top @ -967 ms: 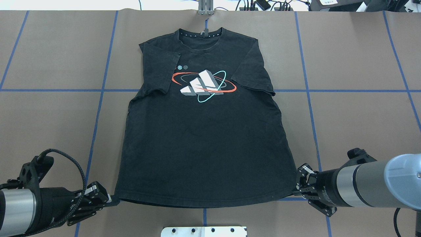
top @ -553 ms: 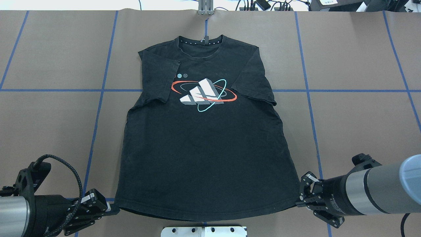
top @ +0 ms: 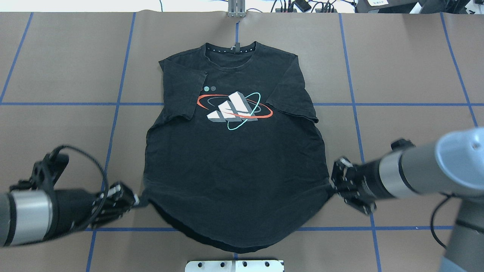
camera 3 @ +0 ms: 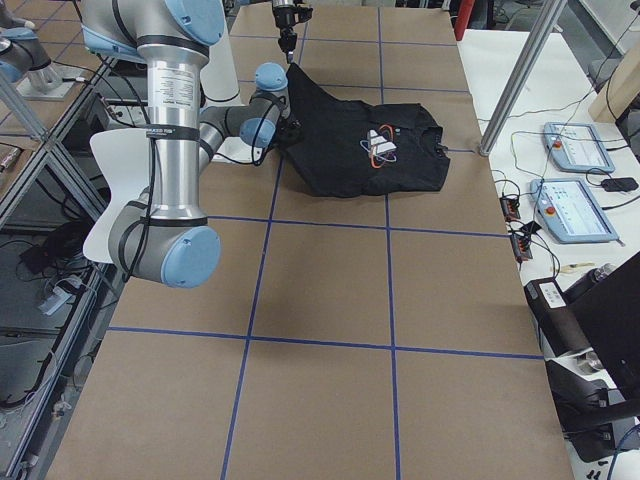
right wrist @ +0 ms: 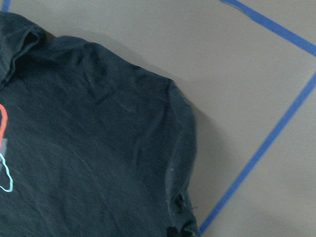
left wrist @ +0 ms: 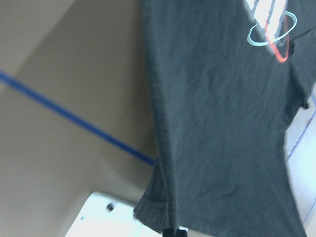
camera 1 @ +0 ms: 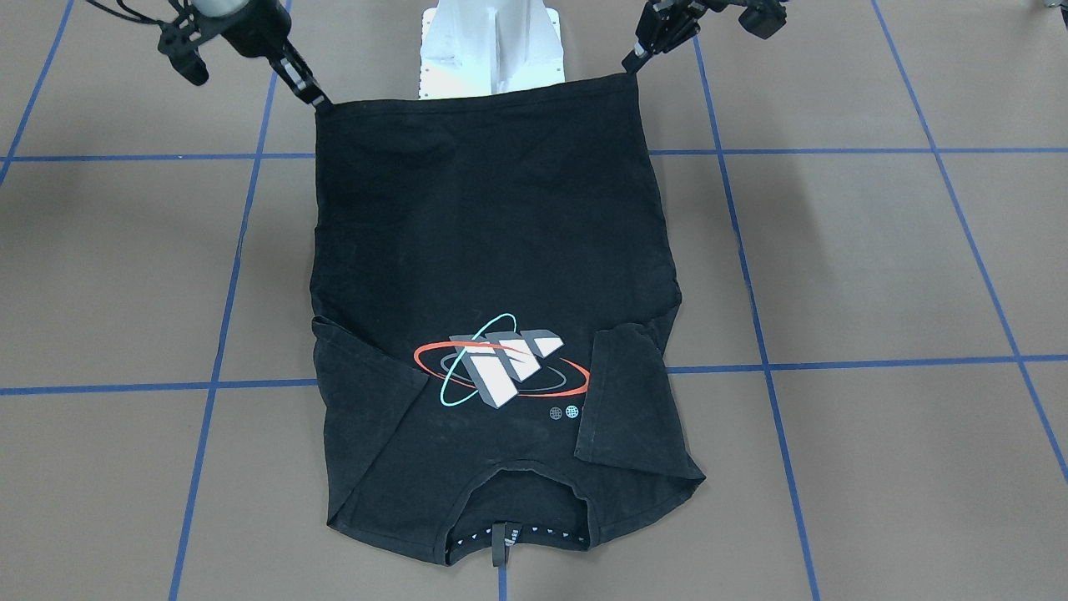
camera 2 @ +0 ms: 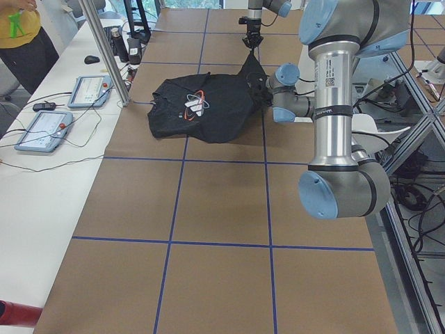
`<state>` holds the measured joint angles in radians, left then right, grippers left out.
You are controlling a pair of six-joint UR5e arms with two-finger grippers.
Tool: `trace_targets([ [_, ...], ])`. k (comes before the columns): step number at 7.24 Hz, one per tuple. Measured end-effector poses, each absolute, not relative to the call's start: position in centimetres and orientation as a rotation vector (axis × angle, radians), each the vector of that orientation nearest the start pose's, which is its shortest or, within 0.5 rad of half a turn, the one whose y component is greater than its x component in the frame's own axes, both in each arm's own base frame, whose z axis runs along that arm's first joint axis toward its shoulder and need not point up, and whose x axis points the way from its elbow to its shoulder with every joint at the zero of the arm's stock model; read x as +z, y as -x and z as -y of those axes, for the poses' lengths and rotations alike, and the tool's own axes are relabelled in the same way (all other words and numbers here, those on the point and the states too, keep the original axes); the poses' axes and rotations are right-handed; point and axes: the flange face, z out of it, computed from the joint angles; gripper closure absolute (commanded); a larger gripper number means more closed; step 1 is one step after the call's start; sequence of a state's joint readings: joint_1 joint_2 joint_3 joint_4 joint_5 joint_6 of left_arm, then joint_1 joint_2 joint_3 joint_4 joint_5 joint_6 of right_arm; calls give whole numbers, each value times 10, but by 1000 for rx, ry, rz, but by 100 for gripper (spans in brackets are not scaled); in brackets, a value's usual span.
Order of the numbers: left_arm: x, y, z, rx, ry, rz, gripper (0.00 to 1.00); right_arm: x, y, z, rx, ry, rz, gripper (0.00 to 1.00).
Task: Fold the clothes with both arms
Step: 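Lift the hem with both grippers and carry it over to the collar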
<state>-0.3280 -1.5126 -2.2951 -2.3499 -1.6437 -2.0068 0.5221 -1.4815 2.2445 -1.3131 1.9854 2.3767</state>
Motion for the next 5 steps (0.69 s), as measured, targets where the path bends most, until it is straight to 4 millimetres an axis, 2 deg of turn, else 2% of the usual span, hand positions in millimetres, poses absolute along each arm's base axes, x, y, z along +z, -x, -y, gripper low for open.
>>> trace_targets([
  [2,252,-344,325,-604,40,-1462,100,265,341,394,1065,527,974,100],
  [4,271,-327,394,-633,-81,-1406,100,244,326,470,1119,480,922,100],
  [5,283,-310,420,-653,-114,-1383,100,235,322,497,1138,459,901,100],
])
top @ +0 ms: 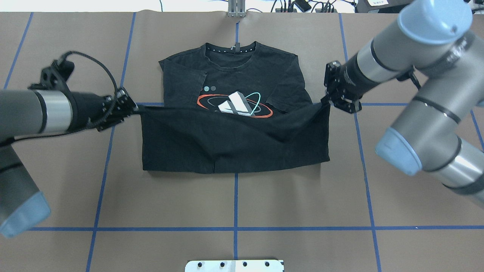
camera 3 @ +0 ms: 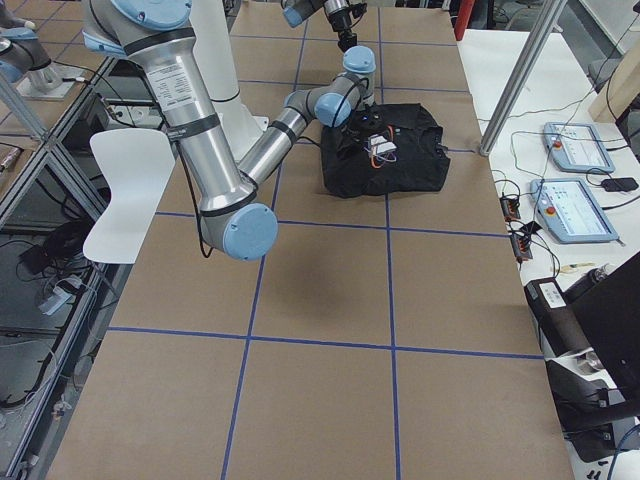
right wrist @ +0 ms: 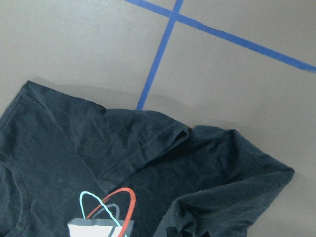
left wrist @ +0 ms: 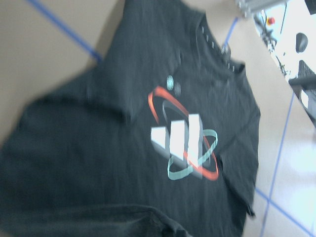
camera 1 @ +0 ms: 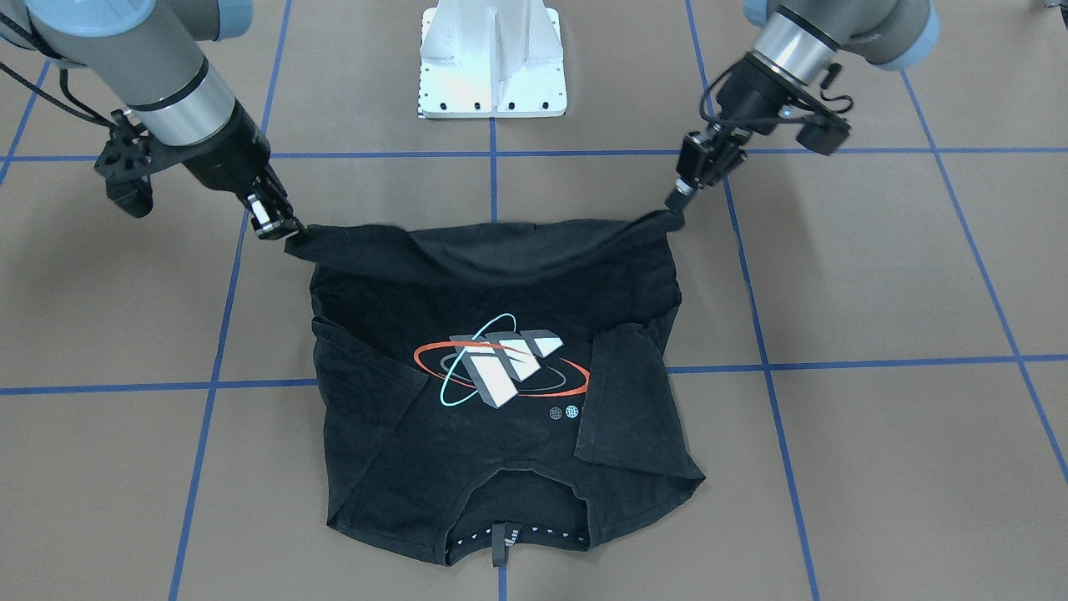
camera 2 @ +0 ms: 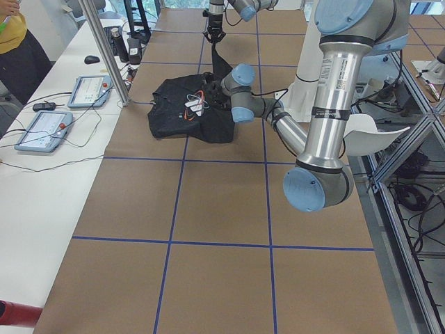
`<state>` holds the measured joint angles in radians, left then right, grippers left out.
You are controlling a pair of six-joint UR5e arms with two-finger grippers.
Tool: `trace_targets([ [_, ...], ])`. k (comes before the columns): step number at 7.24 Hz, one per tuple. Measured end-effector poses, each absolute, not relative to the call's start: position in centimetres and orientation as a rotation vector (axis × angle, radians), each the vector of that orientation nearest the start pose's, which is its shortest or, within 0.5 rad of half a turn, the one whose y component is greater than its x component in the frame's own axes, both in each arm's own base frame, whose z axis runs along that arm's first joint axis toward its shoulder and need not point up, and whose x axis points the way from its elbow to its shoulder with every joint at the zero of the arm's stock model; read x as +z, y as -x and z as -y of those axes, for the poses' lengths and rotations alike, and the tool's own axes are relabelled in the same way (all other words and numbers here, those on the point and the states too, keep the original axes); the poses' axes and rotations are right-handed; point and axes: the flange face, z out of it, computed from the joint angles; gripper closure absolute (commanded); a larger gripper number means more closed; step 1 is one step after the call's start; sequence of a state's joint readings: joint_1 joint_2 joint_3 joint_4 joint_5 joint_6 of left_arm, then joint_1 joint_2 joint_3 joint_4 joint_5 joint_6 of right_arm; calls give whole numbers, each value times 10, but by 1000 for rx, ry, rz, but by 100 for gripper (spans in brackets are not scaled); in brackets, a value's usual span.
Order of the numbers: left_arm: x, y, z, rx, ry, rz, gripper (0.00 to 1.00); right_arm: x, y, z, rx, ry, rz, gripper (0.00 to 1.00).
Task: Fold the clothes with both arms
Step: 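Lift the hem with both grippers and carry it over to the collar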
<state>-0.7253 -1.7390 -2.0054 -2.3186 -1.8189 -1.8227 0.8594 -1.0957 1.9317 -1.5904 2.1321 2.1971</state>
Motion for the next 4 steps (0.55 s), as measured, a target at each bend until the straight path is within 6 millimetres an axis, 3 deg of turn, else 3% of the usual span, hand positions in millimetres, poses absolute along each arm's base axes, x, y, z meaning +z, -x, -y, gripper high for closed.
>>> trace_targets([
  [2,302,-282,452,-680,-152,-1349,100,227,323,540,1177,443,874,100],
  [4,310,-284,479,-690,-178,-1325,100,237,322,565,1183,420,847,100],
])
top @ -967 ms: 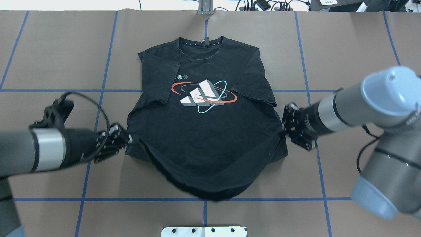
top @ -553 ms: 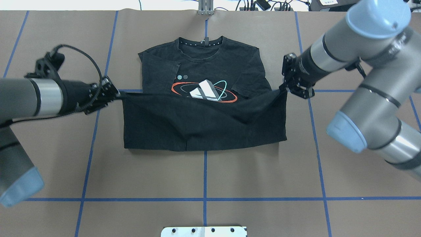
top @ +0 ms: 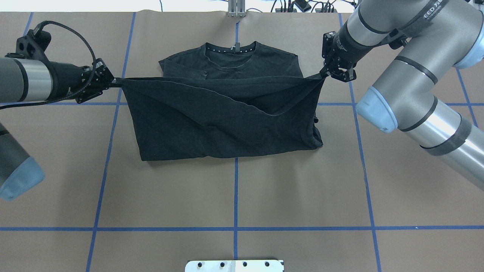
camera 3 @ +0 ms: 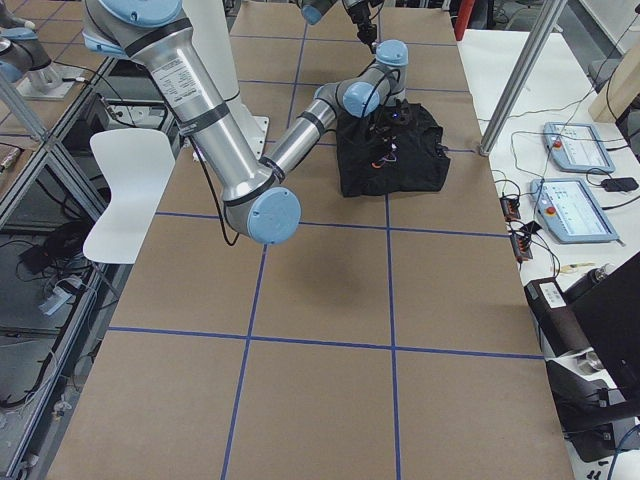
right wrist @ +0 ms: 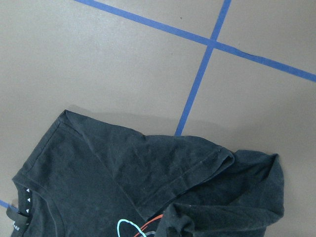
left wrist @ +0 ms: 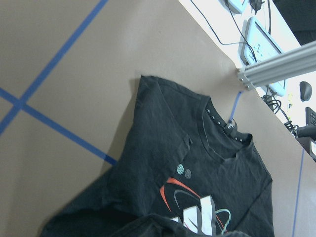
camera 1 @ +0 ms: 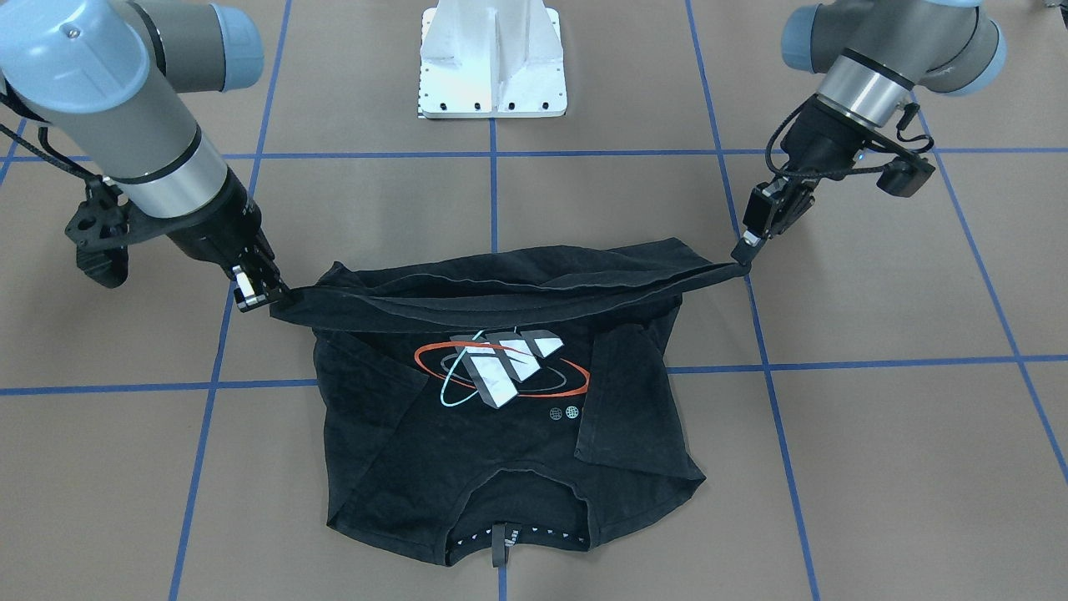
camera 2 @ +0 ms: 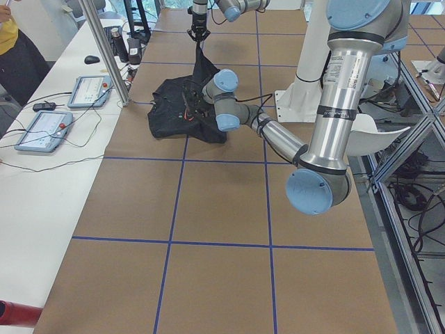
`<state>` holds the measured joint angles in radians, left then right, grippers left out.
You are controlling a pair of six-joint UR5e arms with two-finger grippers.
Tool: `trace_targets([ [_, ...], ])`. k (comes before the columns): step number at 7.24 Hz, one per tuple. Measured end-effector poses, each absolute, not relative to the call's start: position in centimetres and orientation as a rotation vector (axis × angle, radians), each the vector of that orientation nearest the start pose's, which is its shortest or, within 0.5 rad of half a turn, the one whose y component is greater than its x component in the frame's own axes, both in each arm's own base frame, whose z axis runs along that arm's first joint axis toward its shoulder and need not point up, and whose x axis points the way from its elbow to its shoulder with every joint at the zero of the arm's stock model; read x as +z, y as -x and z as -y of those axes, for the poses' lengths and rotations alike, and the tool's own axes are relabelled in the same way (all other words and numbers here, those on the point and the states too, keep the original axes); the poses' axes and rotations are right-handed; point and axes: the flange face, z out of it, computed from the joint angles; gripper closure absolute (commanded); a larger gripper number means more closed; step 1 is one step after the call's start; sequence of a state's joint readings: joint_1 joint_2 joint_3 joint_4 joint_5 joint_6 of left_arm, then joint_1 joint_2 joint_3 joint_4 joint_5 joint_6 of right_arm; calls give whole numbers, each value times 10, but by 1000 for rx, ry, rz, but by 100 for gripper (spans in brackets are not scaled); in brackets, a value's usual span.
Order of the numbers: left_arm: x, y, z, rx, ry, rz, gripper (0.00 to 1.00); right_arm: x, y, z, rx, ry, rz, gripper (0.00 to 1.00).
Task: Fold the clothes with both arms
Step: 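Lift the hem with both grippers and carry it over to the collar, then lay the hem at the collar, open both grippers and raise them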
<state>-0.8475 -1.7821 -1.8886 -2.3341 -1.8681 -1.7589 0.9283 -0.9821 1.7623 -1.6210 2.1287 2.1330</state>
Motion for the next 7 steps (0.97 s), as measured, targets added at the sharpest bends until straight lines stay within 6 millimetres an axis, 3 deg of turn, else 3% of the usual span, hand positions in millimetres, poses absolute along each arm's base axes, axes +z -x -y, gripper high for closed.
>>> trace_targets([
  [1,312,-293,498,-699,-183,-1316,100,242,324,580,1180,406,830,100],
  [4,320,-321,554,-727,-193,-1295,100,237,355,635,1184,396,776,100],
  [7,353,-333,603,-751,-221,-1299,100,270,375,670,1177,351,770,100],
])
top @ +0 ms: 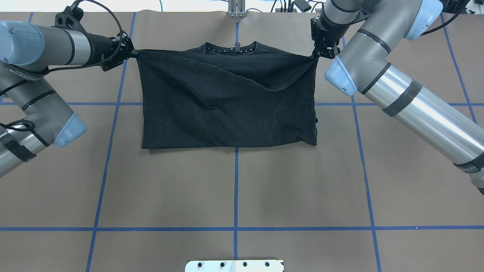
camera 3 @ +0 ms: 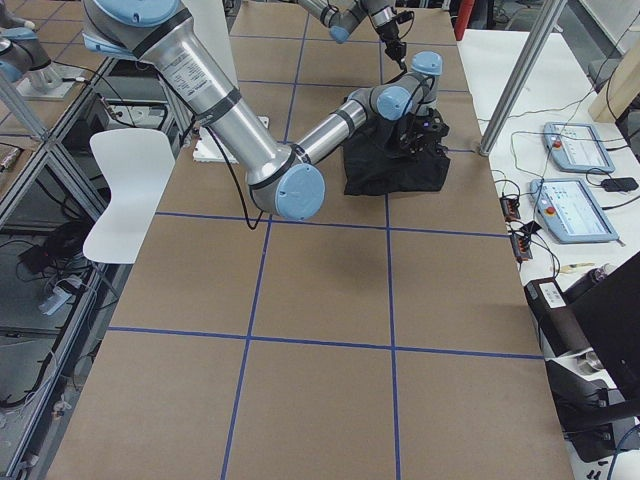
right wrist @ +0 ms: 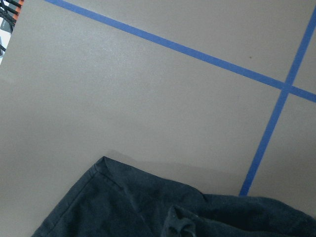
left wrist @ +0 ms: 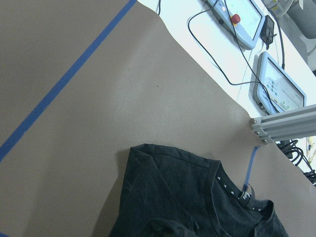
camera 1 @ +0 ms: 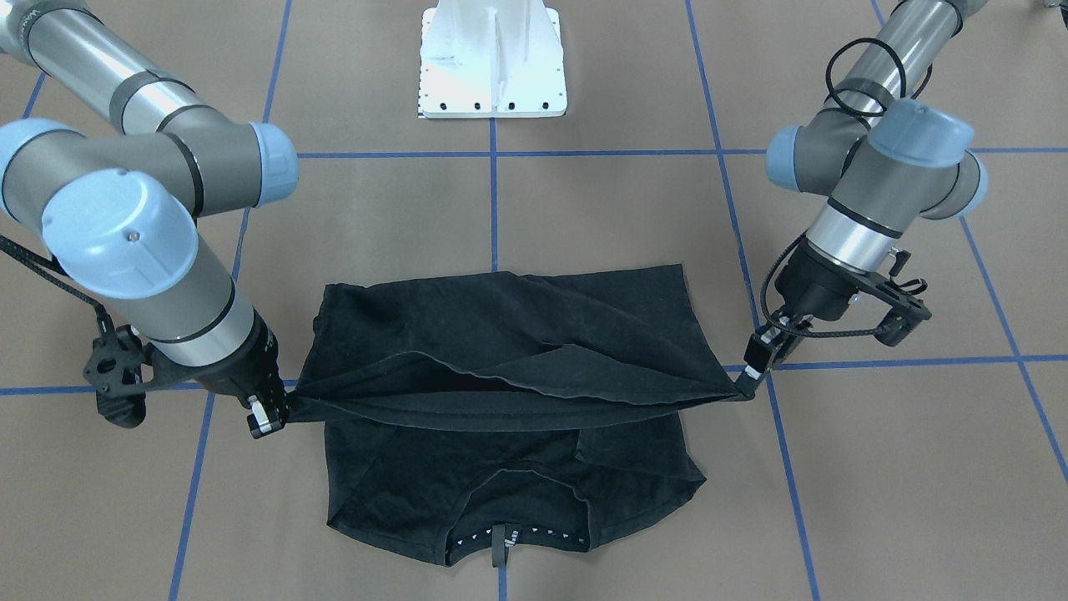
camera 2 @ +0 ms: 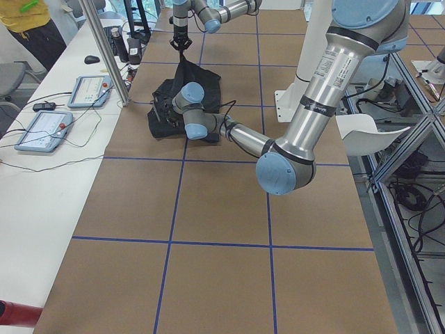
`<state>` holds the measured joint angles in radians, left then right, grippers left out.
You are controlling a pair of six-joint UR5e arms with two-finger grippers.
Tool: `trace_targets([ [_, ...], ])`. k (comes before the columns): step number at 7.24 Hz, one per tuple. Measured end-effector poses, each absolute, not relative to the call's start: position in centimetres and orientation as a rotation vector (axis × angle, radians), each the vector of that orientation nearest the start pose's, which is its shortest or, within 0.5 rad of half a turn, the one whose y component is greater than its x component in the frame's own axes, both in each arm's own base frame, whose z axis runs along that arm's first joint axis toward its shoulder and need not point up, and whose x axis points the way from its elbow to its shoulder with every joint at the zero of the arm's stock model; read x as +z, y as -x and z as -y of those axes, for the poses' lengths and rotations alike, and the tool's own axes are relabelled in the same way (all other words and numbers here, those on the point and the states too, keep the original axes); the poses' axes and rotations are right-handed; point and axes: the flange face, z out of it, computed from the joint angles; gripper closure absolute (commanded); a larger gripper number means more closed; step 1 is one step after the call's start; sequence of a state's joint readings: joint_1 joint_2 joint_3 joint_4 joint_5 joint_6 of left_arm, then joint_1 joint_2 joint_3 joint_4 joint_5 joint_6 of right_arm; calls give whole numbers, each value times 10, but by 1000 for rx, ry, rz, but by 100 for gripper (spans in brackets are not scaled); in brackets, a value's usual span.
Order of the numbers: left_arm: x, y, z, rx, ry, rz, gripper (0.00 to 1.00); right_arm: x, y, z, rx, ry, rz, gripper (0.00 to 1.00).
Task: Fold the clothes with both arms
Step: 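Lay the hem at the collar, open both grippers and raise them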
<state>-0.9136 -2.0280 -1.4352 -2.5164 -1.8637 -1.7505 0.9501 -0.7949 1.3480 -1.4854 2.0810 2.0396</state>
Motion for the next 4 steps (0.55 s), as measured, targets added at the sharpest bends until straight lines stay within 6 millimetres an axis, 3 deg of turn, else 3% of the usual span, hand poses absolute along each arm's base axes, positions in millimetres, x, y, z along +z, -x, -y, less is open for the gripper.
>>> trace_targets([
  [2,361,-346,625,-761,-220,-1286,100,282,390,692,1176,334,776,100],
  [4,383,-359,645,-772,-234,-1282,100,296,398,703,1179,310,779,100],
])
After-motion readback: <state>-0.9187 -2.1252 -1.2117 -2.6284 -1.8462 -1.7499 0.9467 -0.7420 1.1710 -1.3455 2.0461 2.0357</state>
